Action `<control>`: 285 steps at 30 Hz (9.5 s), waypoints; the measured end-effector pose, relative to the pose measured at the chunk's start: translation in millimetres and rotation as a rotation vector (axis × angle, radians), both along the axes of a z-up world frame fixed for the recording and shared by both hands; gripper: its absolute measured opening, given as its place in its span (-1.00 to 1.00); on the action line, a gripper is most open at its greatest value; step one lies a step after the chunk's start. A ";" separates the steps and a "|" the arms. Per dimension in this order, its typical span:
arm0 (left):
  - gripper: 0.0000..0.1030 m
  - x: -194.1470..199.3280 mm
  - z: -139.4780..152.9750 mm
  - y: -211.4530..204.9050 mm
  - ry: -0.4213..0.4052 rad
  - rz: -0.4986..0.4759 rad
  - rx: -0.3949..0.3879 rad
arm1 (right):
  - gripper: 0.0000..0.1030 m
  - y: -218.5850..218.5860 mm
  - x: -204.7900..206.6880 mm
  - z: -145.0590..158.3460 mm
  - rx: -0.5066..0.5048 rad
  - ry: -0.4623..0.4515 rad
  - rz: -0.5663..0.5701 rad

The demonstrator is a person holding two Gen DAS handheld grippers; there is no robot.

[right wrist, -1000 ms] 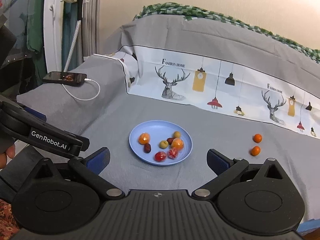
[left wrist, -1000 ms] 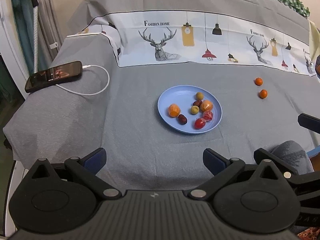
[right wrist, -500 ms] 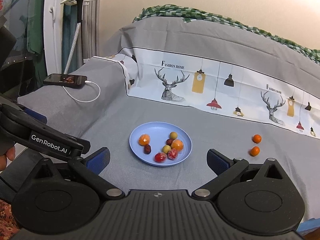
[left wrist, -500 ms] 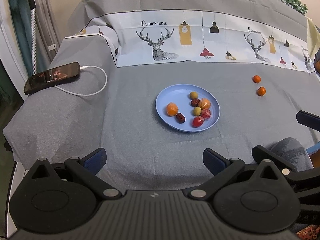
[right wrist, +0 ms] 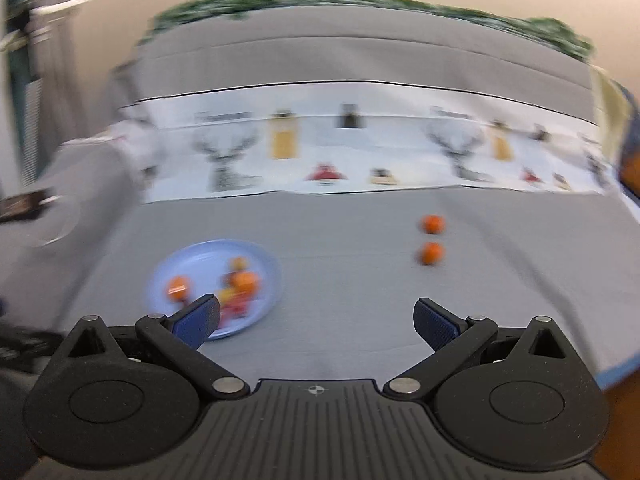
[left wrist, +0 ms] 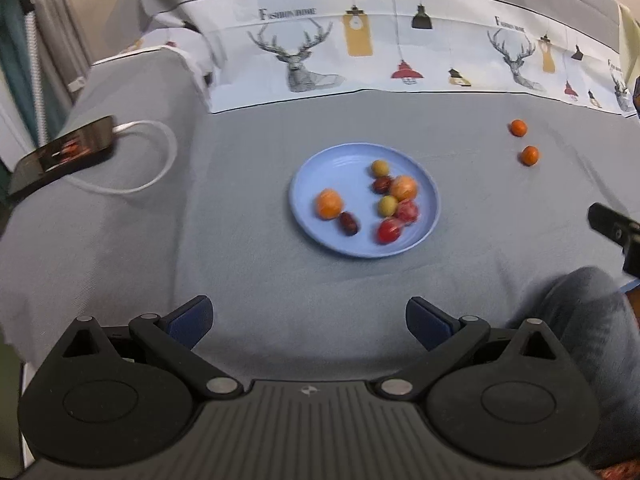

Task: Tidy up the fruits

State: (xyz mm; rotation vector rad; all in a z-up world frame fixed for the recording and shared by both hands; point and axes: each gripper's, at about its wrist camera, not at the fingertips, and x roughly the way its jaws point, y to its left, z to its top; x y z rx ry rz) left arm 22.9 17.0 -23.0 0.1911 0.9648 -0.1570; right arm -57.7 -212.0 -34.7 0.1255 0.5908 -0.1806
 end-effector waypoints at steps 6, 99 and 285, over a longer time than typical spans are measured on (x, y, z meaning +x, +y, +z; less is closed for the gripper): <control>0.99 48.9 -5.5 -84.1 -0.008 -0.121 -0.076 | 0.98 -90.1 14.6 -20.3 -0.007 -0.004 -0.238; -0.25 -71.2 51.6 26.2 -0.194 -0.100 -0.134 | -0.30 76.8 -67.4 42.1 -0.023 -0.161 0.345; 0.99 -41.5 8.6 24.2 -0.075 0.060 0.022 | 0.98 102.4 -12.5 -4.9 -0.119 0.046 0.282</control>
